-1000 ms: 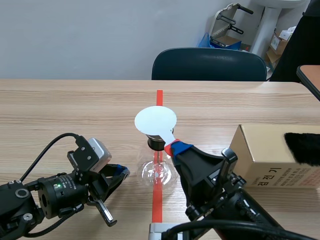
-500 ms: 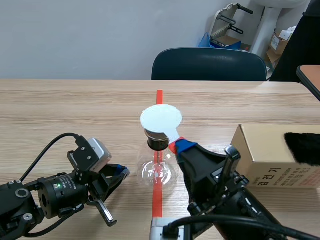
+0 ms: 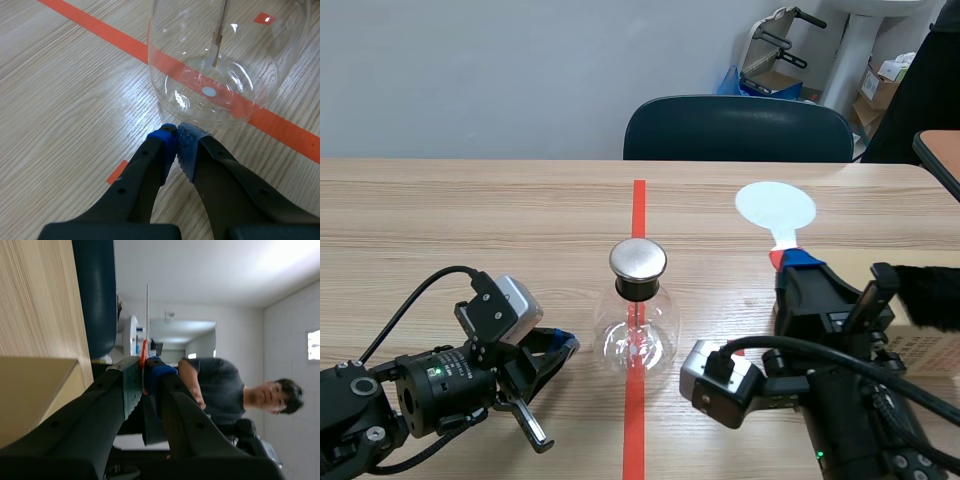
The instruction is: Do the electroscope experiment
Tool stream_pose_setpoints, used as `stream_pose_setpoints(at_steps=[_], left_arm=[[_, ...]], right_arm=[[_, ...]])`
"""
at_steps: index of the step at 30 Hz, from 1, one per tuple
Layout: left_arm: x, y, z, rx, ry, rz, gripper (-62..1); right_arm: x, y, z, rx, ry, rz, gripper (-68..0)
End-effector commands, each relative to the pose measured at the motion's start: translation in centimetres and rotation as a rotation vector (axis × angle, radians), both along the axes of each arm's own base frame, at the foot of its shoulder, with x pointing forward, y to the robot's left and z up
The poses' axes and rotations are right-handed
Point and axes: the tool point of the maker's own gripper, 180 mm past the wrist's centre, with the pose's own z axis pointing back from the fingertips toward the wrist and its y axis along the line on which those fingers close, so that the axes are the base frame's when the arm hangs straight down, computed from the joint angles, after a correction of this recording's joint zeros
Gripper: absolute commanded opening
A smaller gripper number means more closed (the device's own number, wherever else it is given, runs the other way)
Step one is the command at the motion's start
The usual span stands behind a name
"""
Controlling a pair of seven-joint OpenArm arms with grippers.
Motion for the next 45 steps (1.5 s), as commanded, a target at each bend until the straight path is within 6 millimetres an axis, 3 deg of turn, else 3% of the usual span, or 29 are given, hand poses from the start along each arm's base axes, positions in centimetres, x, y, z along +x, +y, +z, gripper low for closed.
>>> stream_pose_setpoints(at_steps=[1,8,45], left_arm=[[0.8,-0.5,1.3,-0.031,-0.036,-0.002,-56.8],[0.8,-0.5,1.3,-0.031,-0.036,-0.002,-56.8],[0.8,-0.5,1.3,-0.031,-0.036,-0.001,-56.8]], right_arm=[[0.3,-0.7,0.8,0.006,-0.029,-0.029,-66.9],[0.4,-2.1,0.8,0.013,-0.032,-0.109,-66.9],[0.4,-1.7,0.8,0.012,-0.031,-0.090,-66.9]])
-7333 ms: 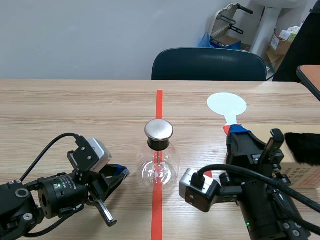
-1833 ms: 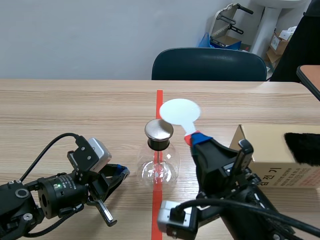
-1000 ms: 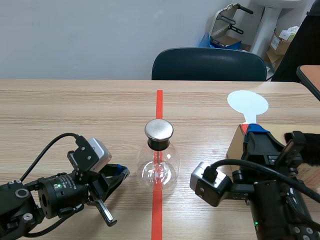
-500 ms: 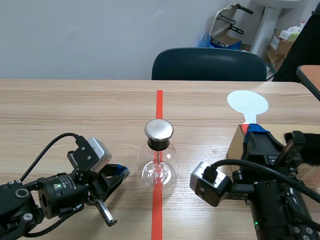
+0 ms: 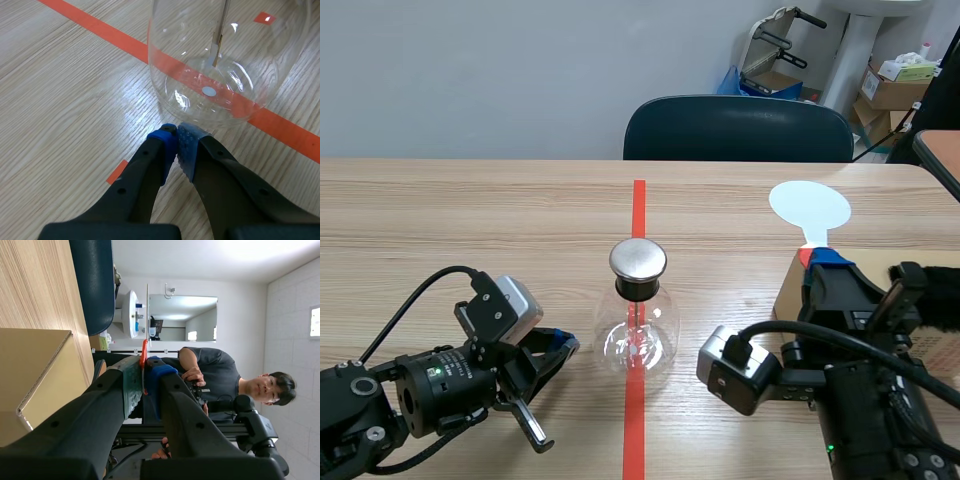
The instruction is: Do the electroscope experiment
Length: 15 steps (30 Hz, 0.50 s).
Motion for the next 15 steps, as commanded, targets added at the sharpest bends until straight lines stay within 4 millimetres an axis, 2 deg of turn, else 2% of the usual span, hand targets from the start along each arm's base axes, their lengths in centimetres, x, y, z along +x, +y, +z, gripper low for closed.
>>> stream_pose_setpoints(at_steps=[1,15], left_arm=[[0.76,-0.50,1.30,-0.031,-0.036,-0.001,-56.8],[0.76,-0.50,1.31,-0.031,-0.036,-0.001,-56.8]], right_arm=[[0.27,-0.14,0.75,0.004,-0.028,-0.001,-66.9],[0.27,-0.03,0.75,0.003,-0.027,0.005,-66.9]])
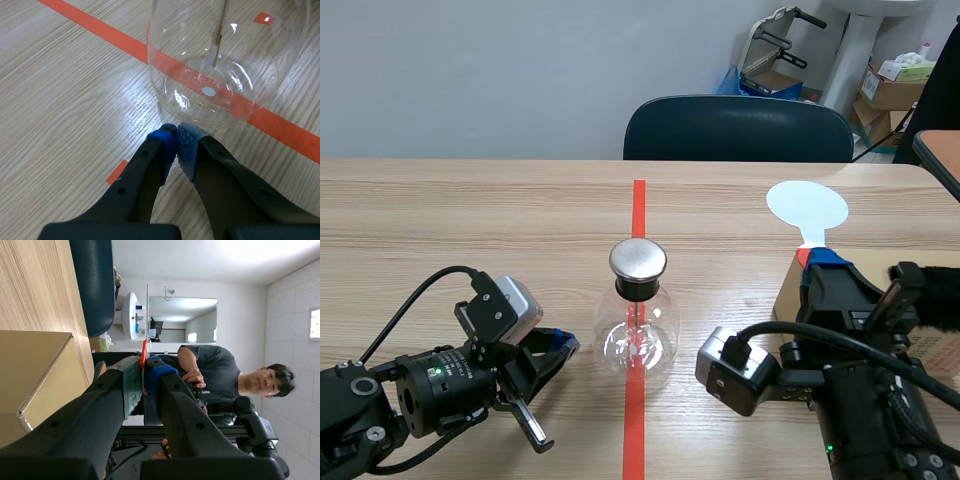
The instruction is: Do the electroscope experiment
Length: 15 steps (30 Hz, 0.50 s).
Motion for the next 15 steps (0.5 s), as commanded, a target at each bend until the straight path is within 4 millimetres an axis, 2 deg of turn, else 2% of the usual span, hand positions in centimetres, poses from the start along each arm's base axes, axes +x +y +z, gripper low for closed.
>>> stream_pose_setpoints(at_steps=[1,11,15], left_arm=[[0.8,-0.5,1.3,-0.031,-0.036,-0.001,-56.8],[0.8,-0.4,1.3,-0.029,-0.036,-0.001,-56.8],[0.9,-0.2,1.3,-0.026,-0.040,0.006,-56.8]], right_arm=[[0.3,-0.2,0.8,0.004,-0.028,-0.002,-66.9],[0.0,0.6,0.6,0.002,-0.023,0.041,-66.8],[-0.9,0.0,1.8,0.014,-0.084,0.068,-66.7]])
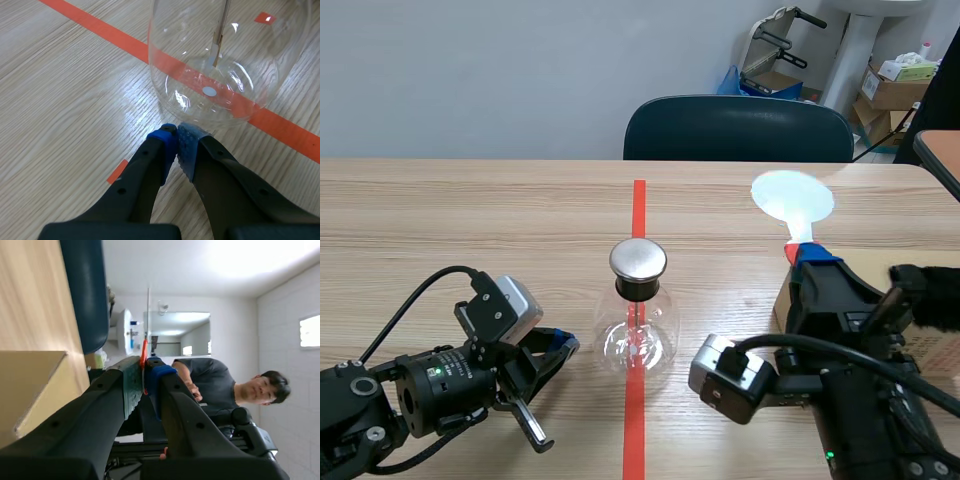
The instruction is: Do the electroscope experiment
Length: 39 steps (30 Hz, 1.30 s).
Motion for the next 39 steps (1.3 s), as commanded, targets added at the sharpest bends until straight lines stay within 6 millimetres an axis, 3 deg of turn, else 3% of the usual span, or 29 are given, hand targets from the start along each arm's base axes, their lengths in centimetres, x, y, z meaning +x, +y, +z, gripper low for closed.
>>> stream_pose_setpoints(at_steps=[1,5,11,16,21,27,31,35,39], left_arm=[[0.8,-0.2,1.4,-0.030,-0.039,-0.003,-56.8],[1.0,0.3,2.2,-0.064,-0.069,0.001,-55.6],[0.8,1.3,3.6,-0.129,-0.071,-0.010,-37.4],[-0.4,1.4,4.3,-0.150,-0.058,-0.085,-28.6],[-2.1,1.9,5.3,-0.173,-0.040,-0.137,-26.5],[-4.8,1.8,7.3,-0.206,-0.050,-0.213,-23.2],[-6.3,1.4,8.1,-0.215,-0.041,-0.250,-22.2],[-7.8,1.3,8.5,-0.218,-0.022,-0.280,-12.6],[-8.8,1.4,8.9,-0.214,-0.011,-0.304,-11.4]], right_arm=[[-0.6,-1.0,1.1,0.005,-0.041,-0.001,-66.7],[-2.0,-2.3,0.0,-0.032,0.015,0.033,-66.7],[-3.4,-5.8,-0.8,-0.036,0.079,0.036,-66.7],[-3.5,-9.3,0.1,-0.031,0.066,0.014,-66.7],[-3.8,-12.5,0.7,-0.018,0.050,-0.009,-66.7],[-4.2,-14.9,0.3,0.023,0.035,-0.028,-66.7],[-4.4,-16.0,-0.9,0.026,0.035,-0.054,-66.7],[-4.9,-16.6,-1.8,0.024,0.057,-0.067,-66.7],[-5.2,-17.1,-2.8,0.029,0.083,-0.085,-66.7]])
